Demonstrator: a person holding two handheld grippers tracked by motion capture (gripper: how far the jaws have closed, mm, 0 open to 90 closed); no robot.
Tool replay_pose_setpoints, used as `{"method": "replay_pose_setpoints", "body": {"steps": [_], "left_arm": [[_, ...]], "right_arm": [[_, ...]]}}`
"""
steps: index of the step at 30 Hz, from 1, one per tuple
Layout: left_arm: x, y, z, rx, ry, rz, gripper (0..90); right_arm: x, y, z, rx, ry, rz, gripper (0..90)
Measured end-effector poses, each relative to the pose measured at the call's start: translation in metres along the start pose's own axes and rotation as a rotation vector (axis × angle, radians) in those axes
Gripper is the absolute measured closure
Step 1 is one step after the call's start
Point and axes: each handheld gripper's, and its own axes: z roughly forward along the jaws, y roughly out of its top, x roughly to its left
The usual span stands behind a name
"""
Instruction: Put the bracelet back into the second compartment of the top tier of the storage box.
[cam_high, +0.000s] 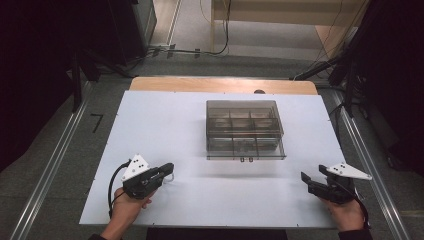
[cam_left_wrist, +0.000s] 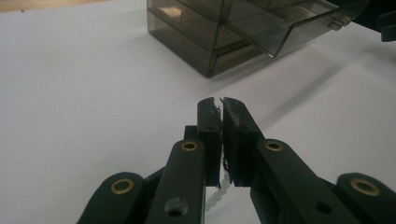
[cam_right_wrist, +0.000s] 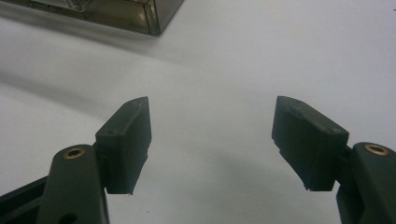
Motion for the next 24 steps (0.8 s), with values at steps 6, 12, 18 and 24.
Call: {"method": "replay_pose_setpoints", "body": {"steps": [6, 12, 18, 24], "left_arm": [[-0.002, 0.004, 0.001, -0.017, -0.003, -0.004, 86.2], [-0.003, 0.007, 0.003, -0.031, 0.001, -0.005, 86.2], [-0.004, 0.011, 0.004, -0.052, 0.000, -0.009, 86.2], [-0.002, 0.016, 0.006, -0.071, 0.003, -0.017, 86.2]], "right_arm": [[0.000, 0.000, 0.000, 0.001, 0.000, -0.001, 26.9], [0.000, 0.000, 0.001, 0.004, 0.001, -0.003, 26.9], [0.000, 0.000, 0.001, 0.007, 0.001, 0.000, 26.9], [0.000, 0.000, 0.002, 0.007, 0.002, 0.002, 26.8]]}}
